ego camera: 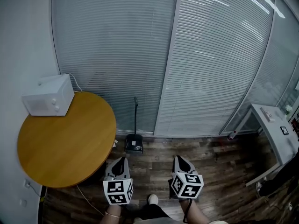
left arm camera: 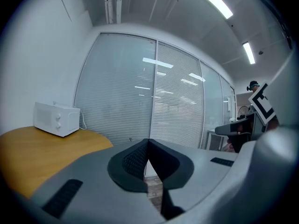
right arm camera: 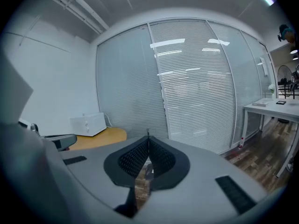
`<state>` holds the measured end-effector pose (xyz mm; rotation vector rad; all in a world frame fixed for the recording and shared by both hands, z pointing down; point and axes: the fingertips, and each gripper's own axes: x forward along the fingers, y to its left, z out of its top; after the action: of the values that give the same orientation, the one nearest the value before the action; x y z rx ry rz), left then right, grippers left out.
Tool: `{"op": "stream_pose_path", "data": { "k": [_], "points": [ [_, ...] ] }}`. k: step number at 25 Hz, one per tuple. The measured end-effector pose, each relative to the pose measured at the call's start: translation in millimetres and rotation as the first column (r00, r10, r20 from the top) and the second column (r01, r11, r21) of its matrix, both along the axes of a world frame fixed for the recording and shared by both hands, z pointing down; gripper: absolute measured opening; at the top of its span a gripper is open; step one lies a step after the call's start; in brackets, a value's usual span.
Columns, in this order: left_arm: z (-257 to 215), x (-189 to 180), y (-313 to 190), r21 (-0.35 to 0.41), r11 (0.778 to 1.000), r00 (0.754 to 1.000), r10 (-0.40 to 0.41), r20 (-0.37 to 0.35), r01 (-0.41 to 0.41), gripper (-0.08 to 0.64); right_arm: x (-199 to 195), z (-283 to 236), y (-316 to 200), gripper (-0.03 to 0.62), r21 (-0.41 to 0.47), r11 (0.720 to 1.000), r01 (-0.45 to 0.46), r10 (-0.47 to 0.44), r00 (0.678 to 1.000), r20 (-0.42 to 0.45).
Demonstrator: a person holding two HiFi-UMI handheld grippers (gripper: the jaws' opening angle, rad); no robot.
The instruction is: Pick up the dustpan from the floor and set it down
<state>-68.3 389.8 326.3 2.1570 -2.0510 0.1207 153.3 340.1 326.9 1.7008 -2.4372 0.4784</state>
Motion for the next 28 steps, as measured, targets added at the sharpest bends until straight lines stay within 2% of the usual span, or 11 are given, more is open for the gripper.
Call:
{"op": "stream_pose_path", "data": {
  "k": [11, 19, 28],
  "points": [
    [-7, -16, -82, 0.007, 0.999, 0.998, -0.042, 0.039, 0.042, 0.017, -11, -2, -100, 0.032, 0.012, 0.999, 0.029, -0.030, 0.999, 0.031],
    [-6, -23, -146, -0.008, 0.995, 0.993, -0.101, 0.060, 0.102, 0.017, -16, -8, -181, 0.032, 0.024, 0.996, 0.087, -0.088, 0.995, 0.047],
    [2, -22, -195, -0.031, 0.988, 0.986, -0.147, 0.081, 0.150, 0.017, -9, 13, -247, 0.032, -0.017, 0.995, 0.103, -0.101, 0.992, 0.076]
  ]
}}
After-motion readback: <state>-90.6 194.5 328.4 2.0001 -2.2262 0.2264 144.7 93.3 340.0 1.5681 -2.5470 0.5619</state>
